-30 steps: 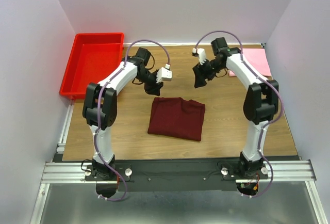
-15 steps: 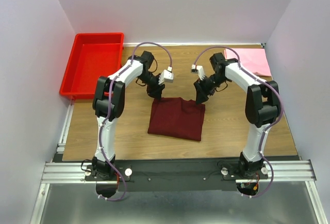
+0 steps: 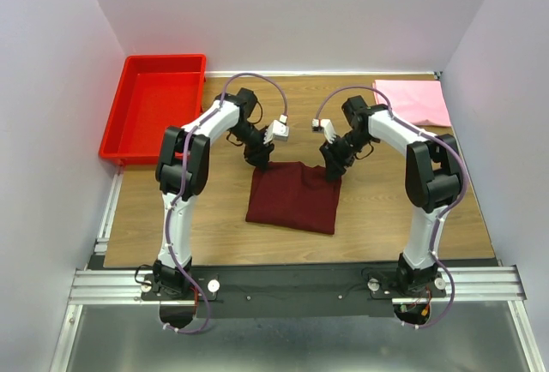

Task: Fold and stack the t-shirts
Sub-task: Fold the tshirt

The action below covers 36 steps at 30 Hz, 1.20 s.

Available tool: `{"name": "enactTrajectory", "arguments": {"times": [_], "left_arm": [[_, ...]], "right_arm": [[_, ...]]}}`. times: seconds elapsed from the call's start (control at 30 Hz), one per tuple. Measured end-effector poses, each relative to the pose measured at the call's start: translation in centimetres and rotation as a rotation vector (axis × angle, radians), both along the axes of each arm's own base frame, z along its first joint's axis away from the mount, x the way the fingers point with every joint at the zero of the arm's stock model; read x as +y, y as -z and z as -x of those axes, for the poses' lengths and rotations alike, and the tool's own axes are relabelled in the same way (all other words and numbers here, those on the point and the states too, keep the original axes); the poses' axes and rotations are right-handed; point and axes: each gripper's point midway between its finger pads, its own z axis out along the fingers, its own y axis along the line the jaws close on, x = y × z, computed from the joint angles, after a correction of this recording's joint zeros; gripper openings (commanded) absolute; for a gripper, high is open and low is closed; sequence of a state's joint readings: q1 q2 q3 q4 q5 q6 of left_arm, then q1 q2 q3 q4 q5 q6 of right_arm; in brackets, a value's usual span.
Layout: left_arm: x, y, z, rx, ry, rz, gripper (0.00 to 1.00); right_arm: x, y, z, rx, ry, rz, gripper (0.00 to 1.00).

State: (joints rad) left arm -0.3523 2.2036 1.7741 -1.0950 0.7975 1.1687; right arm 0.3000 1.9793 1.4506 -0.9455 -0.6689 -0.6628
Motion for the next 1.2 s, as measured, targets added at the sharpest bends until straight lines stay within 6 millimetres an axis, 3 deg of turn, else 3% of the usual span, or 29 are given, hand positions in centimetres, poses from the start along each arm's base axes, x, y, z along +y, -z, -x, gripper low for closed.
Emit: {"name": "enactTrajectory", "arguments": {"times": [0.07, 0.1, 0.17, 0.2, 0.27, 0.3, 0.4, 0.53, 0.77, 0.87, 1.03, 1.2], "left_arm": [[-0.1, 0.1, 0.0, 0.001, 0.003, 0.000, 0.40], [-0.1, 0.1, 0.1, 0.001, 0.003, 0.001, 0.29], [-0.1, 0.3, 0.1, 0.005, 0.008, 0.002, 0.16], [-0.1, 0.4, 0.2, 0.012, 0.005, 0.001, 0.07], [-0.2, 0.5, 0.2, 0.012, 0.008, 0.002, 0.00], [-0.2, 0.4, 0.2, 0.014, 0.006, 0.003, 0.00], [-0.2, 0.4, 0.1, 0.013, 0.005, 0.002, 0.00], [0.2, -0.2, -0.1, 0.004, -0.008, 0.005, 0.00], [1.6, -4.0, -1.2, -0.087, -0.057, -0.006, 0.00], [2.4, -4.7, -1.5, -0.112, -0.076, -0.022, 0.00], [3.7, -3.5, -2.3, -0.103, -0.113, -0.072, 0.00], [4.1, -1.4, -3.4, -0.083, -0.137, -0.111, 0.00]], "right_arm": [[-0.2, 0.1, -0.2, -0.010, -0.004, 0.009, 0.48], [-0.2, 0.1, -0.2, -0.013, -0.005, 0.013, 0.45], [-0.4, 0.3, -0.3, -0.021, -0.006, 0.024, 0.38], [-0.5, 0.3, -0.4, -0.026, -0.009, 0.029, 0.31], [-0.6, 0.4, -0.5, -0.031, -0.009, 0.038, 0.22], [-0.7, 0.4, -0.5, -0.035, -0.010, 0.043, 0.12], [-0.9, 0.4, -0.6, -0.045, -0.012, 0.056, 0.01], [-1.4, -0.3, -0.7, -0.065, -0.005, 0.079, 0.01], [-2.5, -2.3, -0.6, -0.110, 0.002, 0.132, 0.01], [-3.0, -2.5, -0.7, -0.123, 0.005, 0.158, 0.01], [-3.1, -2.4, -1.7, -0.130, 0.025, 0.184, 0.00], [-2.6, -1.7, -4.1, -0.139, 0.067, 0.200, 0.01]]}}
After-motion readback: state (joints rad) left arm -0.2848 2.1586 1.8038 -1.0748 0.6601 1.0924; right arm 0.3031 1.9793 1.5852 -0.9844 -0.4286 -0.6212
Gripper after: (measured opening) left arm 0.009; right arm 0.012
